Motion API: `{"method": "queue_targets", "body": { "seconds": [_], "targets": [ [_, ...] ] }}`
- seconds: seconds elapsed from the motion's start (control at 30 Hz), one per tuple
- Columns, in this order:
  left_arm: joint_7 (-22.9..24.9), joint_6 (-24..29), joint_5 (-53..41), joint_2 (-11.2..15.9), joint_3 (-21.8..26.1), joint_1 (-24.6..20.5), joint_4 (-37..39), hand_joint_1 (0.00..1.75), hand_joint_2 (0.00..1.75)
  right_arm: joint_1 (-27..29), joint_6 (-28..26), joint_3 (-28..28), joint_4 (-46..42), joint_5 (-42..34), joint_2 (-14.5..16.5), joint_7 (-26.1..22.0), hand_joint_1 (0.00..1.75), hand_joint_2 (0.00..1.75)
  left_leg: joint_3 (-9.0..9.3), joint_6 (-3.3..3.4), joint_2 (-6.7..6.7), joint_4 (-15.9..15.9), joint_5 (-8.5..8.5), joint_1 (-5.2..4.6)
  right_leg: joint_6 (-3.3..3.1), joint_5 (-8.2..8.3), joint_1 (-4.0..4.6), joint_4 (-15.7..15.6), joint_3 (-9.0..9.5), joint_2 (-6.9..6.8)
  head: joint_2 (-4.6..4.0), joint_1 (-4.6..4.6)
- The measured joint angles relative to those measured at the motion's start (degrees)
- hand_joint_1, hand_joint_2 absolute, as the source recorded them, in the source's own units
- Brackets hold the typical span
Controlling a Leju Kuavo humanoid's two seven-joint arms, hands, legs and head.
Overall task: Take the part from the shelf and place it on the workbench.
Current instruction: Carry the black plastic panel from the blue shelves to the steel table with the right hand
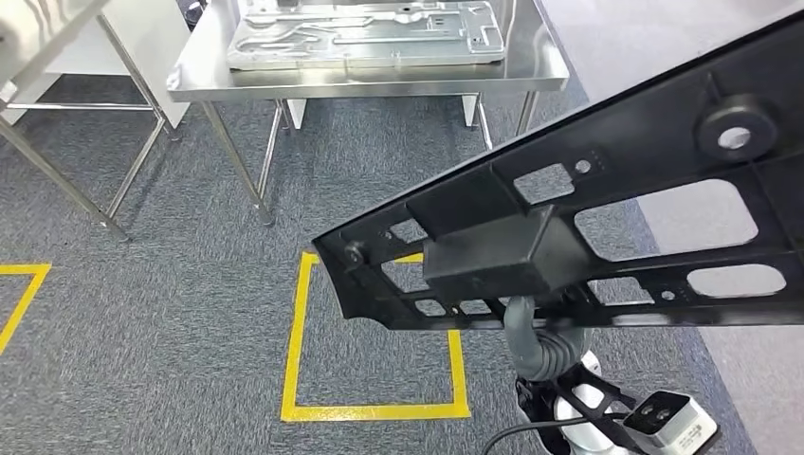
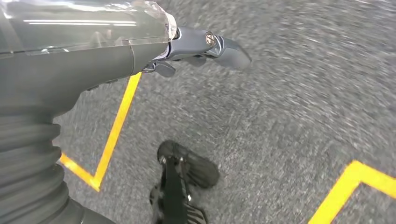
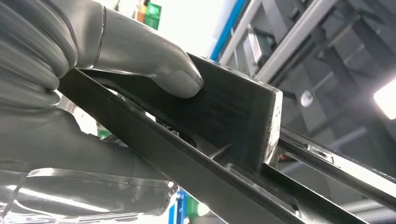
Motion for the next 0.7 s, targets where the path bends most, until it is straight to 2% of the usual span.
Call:
{"method": "queue_targets", "body": {
  "seconds": [0.03, 0.07, 0.1, 0.13, 0.2, 0.23, 0.27, 0.3, 0.37, 0.43, 0.47, 0.5, 0.53, 0.57, 0.6, 0.63, 0.67, 0.7],
  "targets": [
    [0.0, 0.0, 0.0, 0.0, 0.0, 0.1, 0.0, 0.0, 1.75, 0.1, 0.0, 0.1, 0.0, 0.0, 0.0, 0.0, 1.75, 1.75, -2.94, -0.09, -0.2, 4.5, -1.26, 0.0, -0.21, -0.49, 0.1, 0.0, 0.54, 0.15, 0.0, -0.01],
    [0.0, 0.0, 0.0, 0.0, 0.0, 0.2, 0.0, 0.0, 1.75, 0.2, -0.1, 0.2, 0.0, 0.0, 0.0, 0.0, 1.75, 1.75, -5.68, -0.13, -0.29, 8.0, -1.73, 0.0, -0.3, -1.04, 0.22, 0.0, 1.1, 0.4, 0.0, -0.01],
    [0.0, 0.0, 0.0, 0.1, 0.0, 0.4, 0.0, 0.0, 1.75, 0.2, -0.2, 0.3, 0.0, 0.0, -0.1, 0.0, 1.75, 1.75, -7.56, -0.08, -0.31, 9.4, -0.91, -0.02, -0.33, -1.64, 0.34, 0.0, 1.81, 0.67, 0.0, -0.01],
    [0.0, 0.0, 0.0, 0.1, 0.0, 0.5, 0.0, 0.0, 1.75, 0.3, -0.2, 0.3, 0.0, 0.0, -0.1, 0.0, 1.75, 1.75, -8.27, 0.09, -0.31, 8.5, 1.26, -0.05, -0.32, -2.3, 0.46, 0.0, 2.67, 0.91, 0.0, -0.01],
    [0.0, 0.0, 0.0, 0.2, 0.0, 0.6, 0.0, 0.0, 1.75, 0.3, -0.5, 0.5, 0.0, 0.0, -0.1, 0.0, 1.75, 1.75, -6.88, 0.92, -0.46, 1.5, 7.45, -0.32, -0.25, -3.81, 0.6, -0.1, 4.61, 1.19, 0.0, 0.0],
    [0.0, 0.0, -0.1, 0.3, 0.0, 0.6, 0.0, 0.0, 1.75, 0.3, -0.6, 0.5, 0.0, -0.1, -0.1, 0.0, 1.75, 1.75, -5.82, 1.45, -0.56, -1.7, 9.49, -0.56, -0.07, -4.49, 0.7, -0.1, 5.3, 1.32, 0.0, 0.01],
    [0.0, 0.0, -0.1, 0.4, 0.0, 0.6, 0.0, 0.0, 1.75, 0.3, -0.7, 0.5, 0.0, -0.1, -0.1, 0.0, 1.75, 1.75, -4.9, 1.94, -0.64, -4.1, 10.24, -0.82, 0.22, -5.02, 0.69, -0.2, 5.71, 1.39, 0.0, 0.01],
    [0.0, 0.1, -0.1, 0.5, 0.0, 0.6, 0.0, 0.0, 1.75, 0.3, -0.7, 0.6, -0.1, -0.1, -0.1, 0.0, 1.75, 1.75, -4.38, 2.34, -0.7, -5.1, 9.92, -1.05, 0.57, -5.31, 0.63, -0.3, 5.94, 1.45, 0.0, 0.01],
    [0.0, 0.1, -0.2, 0.6, 0.0, 0.5, 0.0, 0.0, 1.75, 0.3, -0.8, 0.6, -0.1, -0.2, -0.2, 0.0, 1.75, 1.75, -3.5, 2.84, -0.7, -6.4, 8.85, -1.09, 1.39, -4.87, 0.6, 0.3, 5.81, 1.44, 0.0, 0.0],
    [-0.1, 0.1, -0.2, 0.6, 0.0, 0.4, 0.0, 0.0, 1.75, 0.2, -0.8, 0.6, -0.2, -0.2, -0.2, 0.0, 1.75, 1.75, -2.01, 3.25, -0.77, -7.8, 8.47, -0.75, 2.13, -3.89, 0.56, 3.7, 4.2, 1.16, 0.0, 0.01],
    [-0.1, 0.1, -0.3, 0.6, 0.0, 0.4, 0.0, 0.0, 1.75, 0.1, -0.8, 0.6, -0.2, -0.2, -0.2, 0.0, 1.75, 1.75, -1.12, 3.38, -0.8, -8.5, 8.28, -0.57, 2.45, -4.0, 0.46, 6.7, 2.4, 1.02, 0.0, 0.01],
    [-0.1, 0.1, -0.3, 0.6, 0.0, 0.4, 0.0, 0.0, 1.75, 0.1, -0.8, 0.6, -0.2, -0.2, -0.3, 0.0, 1.75, 1.75, -0.38, 3.48, -0.81, -8.9, 7.96, -0.51, 2.75, -4.84, 0.26, 10.0, 0.11, 0.88, 0.0, 0.01],
    [-0.1, 0.1, -0.3, 0.5, 0.0, 0.4, 0.0, 0.0, 1.75, 0.1, -0.9, 0.7, -0.2, -0.2, -0.3, 0.0, 1.75, 1.75, 0.22, 3.52, -0.81, -9.1, 7.54, -0.46, 2.98, -6.34, 0.05, 13.1, -2.42, 0.83, 0.0, 0.01],
    [-0.1, 0.1, -0.4, 0.5, 0.0, 0.4, 0.0, 0.0, 1.75, 0.2, -0.9, 0.7, -0.2, -0.2, -0.4, 0.0, 1.75, 1.75, 0.82, 3.47, -0.82, -9.1, 7.06, -0.42, 3.22, -7.87, -0.19, 15.3, -4.67, 0.79, 0.0, 0.01],
    [-0.1, 0.1, -0.4, 0.5, 0.0, 0.4, 0.0, 0.0, 1.75, 0.3, -1.0, 0.7, -0.2, -0.2, -0.5, 0.0, 1.75, 1.75, 1.49, 3.38, -0.83, -9.1, 6.5, -0.36, 3.48, -8.73, -0.42, 16.1, -6.33, 0.74, 0.0, 0.01],
    [-0.1, 0.1, -0.4, 0.4, 0.0, 0.5, 0.0, 0.0, 1.75, 0.4, -1.0, 0.7, -0.2, -0.1, -0.6, 0.0, 1.75, 1.75, 2.28, 3.22, -0.83, -9.1, 5.91, -0.26, 3.67, -8.29, -0.63, 15.3, -7.15, 0.65, 0.0, 0.01],
    [-0.1, 0.1, -0.5, 0.4, 0.0, 0.5, 0.0, 0.0, 1.75, 0.5, -1.1, 0.7, -0.2, -0.1, -0.6, 0.0, 1.75, 1.75, 3.17, 2.99, -0.84, -9.1, 5.28, -0.14, 3.84, -6.33, -0.81, 12.7, -7.11, 0.51, 0.0, 0.01],
    [-0.1, 0.1, -0.5, 0.4, 0.0, 0.5, 0.0, 0.0, 1.75, 0.6, -1.1, 0.7, -0.2, 0.0, -0.6, 0.0, 1.75, 1.75, 3.91, 2.69, -0.84, -9.1, 4.62, -0.02, 3.94, -3.12, -0.96, 9.0, -6.48, 0.29, 0.0, 0.02]
  ]
}}
